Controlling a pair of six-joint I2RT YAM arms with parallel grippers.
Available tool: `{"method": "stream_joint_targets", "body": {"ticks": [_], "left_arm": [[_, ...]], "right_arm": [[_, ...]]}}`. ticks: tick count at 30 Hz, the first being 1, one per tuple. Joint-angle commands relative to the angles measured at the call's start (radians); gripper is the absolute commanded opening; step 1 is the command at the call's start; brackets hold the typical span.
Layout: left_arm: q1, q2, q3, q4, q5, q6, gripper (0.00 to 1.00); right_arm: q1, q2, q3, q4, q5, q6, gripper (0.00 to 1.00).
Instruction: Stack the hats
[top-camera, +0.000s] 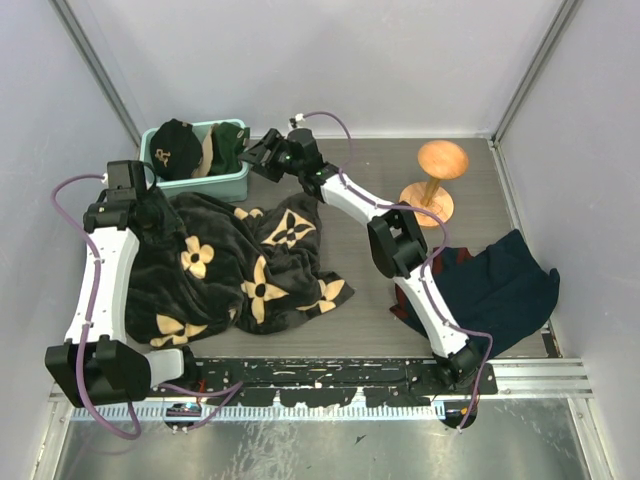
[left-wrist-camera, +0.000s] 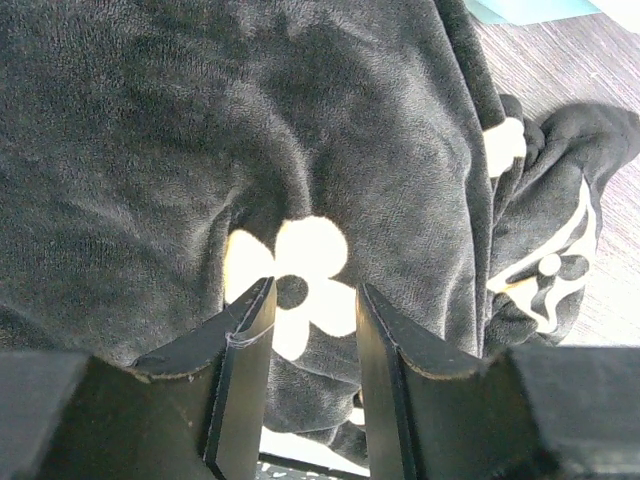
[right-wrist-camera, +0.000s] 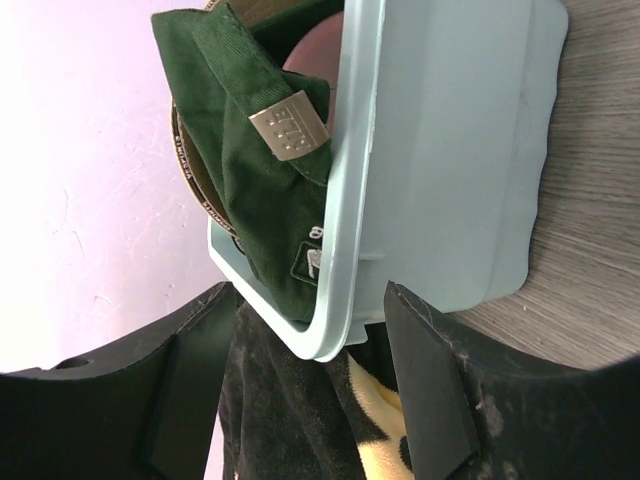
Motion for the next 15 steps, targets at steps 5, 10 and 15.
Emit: {"method": "stream_joint_targets", "body": {"ticks": [5, 10, 15], "left_arm": [[0.001, 0.018, 0.031, 0.016, 0.0, 0.037, 0.46], [0.001, 0.024, 0.039, 0.012, -0.007, 0.045, 0.47], [0.001, 0.03, 0.046, 0.004, -0.006, 0.051, 0.47]], "right_arm": [[0.014, 0.028, 0.064, 0.073, -0.021, 0.05, 0.64], [0.018, 0.056, 0.099, 0.074, -0.015, 0.059, 0.61], [0.026, 0.092, 0.155, 0.061, -0.013, 0.065, 0.52]]}}
